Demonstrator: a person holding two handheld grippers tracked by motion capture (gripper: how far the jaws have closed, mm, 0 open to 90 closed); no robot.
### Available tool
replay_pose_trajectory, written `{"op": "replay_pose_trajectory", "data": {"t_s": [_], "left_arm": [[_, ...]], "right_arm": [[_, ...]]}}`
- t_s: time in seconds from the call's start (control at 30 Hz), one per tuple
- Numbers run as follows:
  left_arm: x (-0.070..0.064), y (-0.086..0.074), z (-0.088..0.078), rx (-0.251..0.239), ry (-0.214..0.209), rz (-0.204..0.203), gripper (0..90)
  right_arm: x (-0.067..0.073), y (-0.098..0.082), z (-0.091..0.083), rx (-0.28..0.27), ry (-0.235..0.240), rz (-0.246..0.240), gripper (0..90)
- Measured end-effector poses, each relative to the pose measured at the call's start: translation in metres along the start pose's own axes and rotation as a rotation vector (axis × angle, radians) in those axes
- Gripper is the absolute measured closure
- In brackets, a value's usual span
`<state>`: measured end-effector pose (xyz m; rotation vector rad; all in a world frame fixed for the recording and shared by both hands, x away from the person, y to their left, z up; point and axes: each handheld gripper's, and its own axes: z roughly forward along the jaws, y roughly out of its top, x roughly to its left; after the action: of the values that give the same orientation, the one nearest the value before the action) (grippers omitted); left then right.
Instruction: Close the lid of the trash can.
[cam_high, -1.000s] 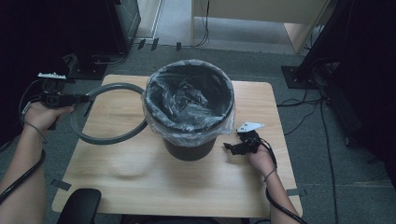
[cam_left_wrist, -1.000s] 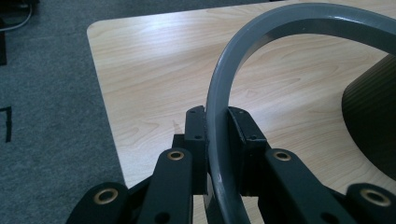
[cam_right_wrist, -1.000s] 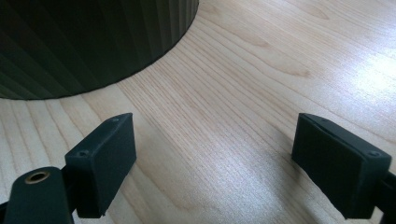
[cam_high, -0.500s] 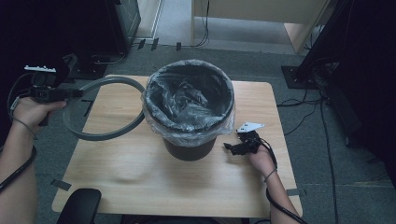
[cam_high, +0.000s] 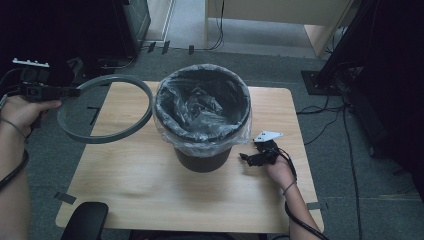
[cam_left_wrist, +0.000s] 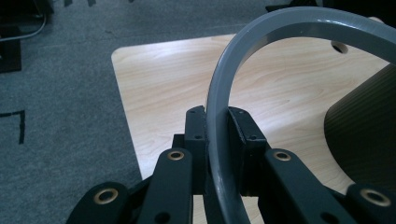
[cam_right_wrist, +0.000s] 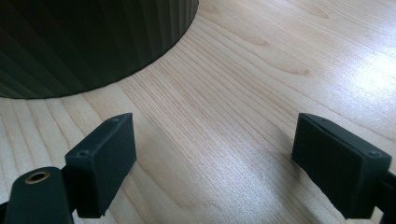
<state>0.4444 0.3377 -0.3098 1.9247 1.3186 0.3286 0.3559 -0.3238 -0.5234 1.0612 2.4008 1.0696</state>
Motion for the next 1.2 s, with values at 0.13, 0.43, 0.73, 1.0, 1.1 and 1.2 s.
{"op": "replay_pose_trajectory", "data": {"t_s": [0.13, 0.43, 0.73, 1.0, 1.1, 1.2], "left_arm": [[0.002, 0.008, -0.008, -0.015, 0.003, -0.001, 78.8], [0.002, 0.025, -0.023, -0.034, -0.001, -0.005, 78.8], [-0.013, 0.046, -0.033, -0.059, -0.017, 0.030, 78.7], [-0.024, 0.061, -0.038, -0.076, -0.042, 0.046, 78.8], [-0.029, 0.065, -0.037, -0.080, -0.048, 0.054, 78.7], [-0.035, 0.069, -0.037, -0.083, -0.059, 0.060, 78.8]], "right_arm": [[0.000, 0.000, 0.000, 0.000, 0.000, 0.000, 13.0], [0.000, 0.000, 0.000, 0.000, 0.000, 0.001, 13.0], [0.000, 0.000, 0.000, 0.000, -0.001, 0.001, 13.0], [0.000, 0.000, 0.000, 0.000, -0.001, 0.001, 13.0], [0.000, 0.000, 0.000, 0.000, -0.001, 0.002, 13.0], [0.000, 0.000, 0.000, 0.000, -0.001, 0.002, 13.0]]}}
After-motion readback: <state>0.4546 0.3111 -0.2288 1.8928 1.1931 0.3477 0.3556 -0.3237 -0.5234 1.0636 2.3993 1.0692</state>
